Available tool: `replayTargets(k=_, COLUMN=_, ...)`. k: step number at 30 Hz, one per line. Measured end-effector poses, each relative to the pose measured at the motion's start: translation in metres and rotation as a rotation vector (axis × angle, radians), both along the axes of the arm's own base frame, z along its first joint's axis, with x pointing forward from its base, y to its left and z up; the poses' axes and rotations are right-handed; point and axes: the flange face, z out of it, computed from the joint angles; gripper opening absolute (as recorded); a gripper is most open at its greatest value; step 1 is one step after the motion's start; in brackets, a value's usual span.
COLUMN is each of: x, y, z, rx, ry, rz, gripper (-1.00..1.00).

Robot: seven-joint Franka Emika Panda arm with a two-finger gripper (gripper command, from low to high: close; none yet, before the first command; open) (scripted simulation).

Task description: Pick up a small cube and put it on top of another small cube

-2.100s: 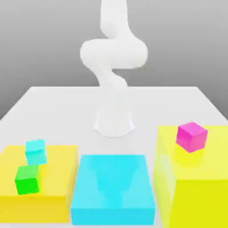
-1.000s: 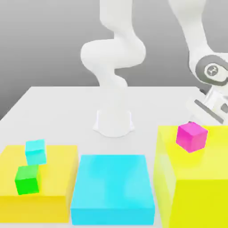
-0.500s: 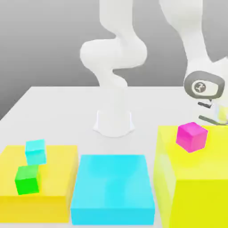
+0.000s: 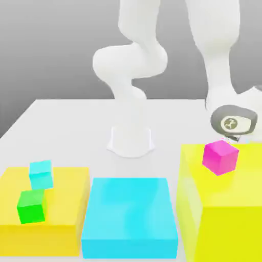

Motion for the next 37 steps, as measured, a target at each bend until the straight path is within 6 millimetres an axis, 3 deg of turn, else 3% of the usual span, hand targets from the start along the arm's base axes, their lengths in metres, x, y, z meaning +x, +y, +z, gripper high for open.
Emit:
replayTargets(k=3, x=-0.001, y=-0.001, z=0.025, rx=-0.006, ry=-0.001, rz=0.0, gripper=-1.0)
replayTargets(k=7, x=-0.018, y=0.025, z=0.054, rx=-0.062, ry=-0.001, rz=-0.106, gripper=-1.0)
replayTargets(k=16, x=0.04, y=0.016, z=0.164, rx=-0.12, ry=-0.027, rz=-0.714, gripper=-1.0)
replayTargets(k=19, x=0.08, y=-0.019, z=0.209, rx=-0.1, ry=-0.021, rz=-0.965, gripper=-1.0)
replayTargets(k=24, x=0.138, y=-0.11, z=0.286, rx=-0.037, ry=0.021, rz=-1.388, gripper=-1.0)
replayTargets(k=26, x=0.158, y=-0.145, z=0.283, rx=-0.012, ry=0.013, rz=-1.45, gripper=-1.0)
replayTargets(k=29, x=0.164, y=-0.156, z=0.244, rx=-0.005, ry=0.009, rz=-1.469, gripper=-1.0)
replayTargets(k=30, x=0.164, y=-0.157, z=0.232, rx=-0.004, ry=0.009, rz=-1.47, gripper=1.0)
replayTargets(k=37, x=0.164, y=-0.158, z=0.231, rx=-0.005, ry=0.004, rz=-1.471, gripper=1.0)
